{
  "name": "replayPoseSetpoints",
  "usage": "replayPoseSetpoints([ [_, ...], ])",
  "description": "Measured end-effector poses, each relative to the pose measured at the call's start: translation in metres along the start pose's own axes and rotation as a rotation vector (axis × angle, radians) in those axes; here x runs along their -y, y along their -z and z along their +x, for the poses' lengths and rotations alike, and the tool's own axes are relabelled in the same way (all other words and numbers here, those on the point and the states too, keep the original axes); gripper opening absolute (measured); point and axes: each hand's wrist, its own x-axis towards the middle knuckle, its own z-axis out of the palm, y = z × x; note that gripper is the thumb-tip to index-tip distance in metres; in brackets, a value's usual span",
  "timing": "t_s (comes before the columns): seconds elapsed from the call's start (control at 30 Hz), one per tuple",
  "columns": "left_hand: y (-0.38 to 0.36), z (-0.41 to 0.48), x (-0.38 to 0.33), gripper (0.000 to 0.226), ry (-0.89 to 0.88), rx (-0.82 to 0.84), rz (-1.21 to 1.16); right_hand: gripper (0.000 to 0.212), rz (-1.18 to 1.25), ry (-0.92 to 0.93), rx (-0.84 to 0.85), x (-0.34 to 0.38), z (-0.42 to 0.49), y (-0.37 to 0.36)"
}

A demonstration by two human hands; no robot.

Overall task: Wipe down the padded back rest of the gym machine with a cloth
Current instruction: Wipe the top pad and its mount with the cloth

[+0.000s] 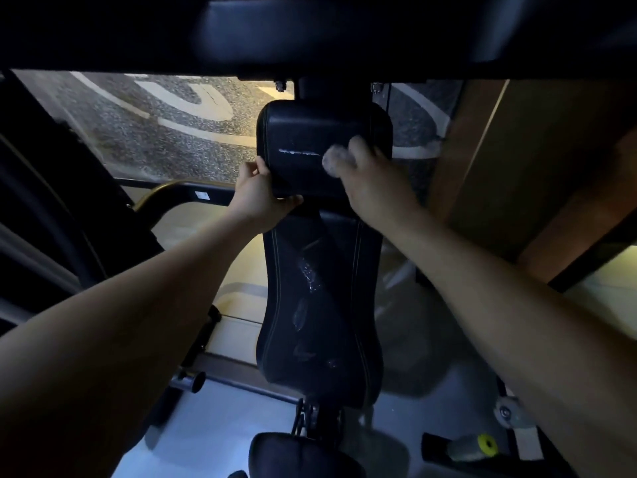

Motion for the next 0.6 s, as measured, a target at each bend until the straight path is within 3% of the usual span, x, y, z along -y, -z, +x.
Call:
replayPoseSetpoints([
  [0.2,-0.002,0.000,-0.011,0.088,0.037,-0.068,0.039,0.024,0.001,-0.218,-0.111,-0.001,0.033,0.003],
  [0.33,0.000,0.003,-0.008,0.074,0.009,-0.066,0.056,0.032,-0.033,0.027,0.027,0.005,0.006,-0.002],
  [0.4,0.003,0.006,-0.006,0.066,-0.024,-0.054,0.073,0.035,-0.029,-0.019,-0.031,0.000,0.019,0.008],
  [0.5,0.004,0.009,-0.003,0.072,-0.031,-0.038,0.096,0.027,0.009,-0.213,-0.054,-0.004,0.045,0.008],
  [0.6,-0.001,0.006,0.002,0.079,-0.034,-0.074,0.111,0.034,-0.004,-0.158,-0.115,0.004,0.036,-0.006],
])
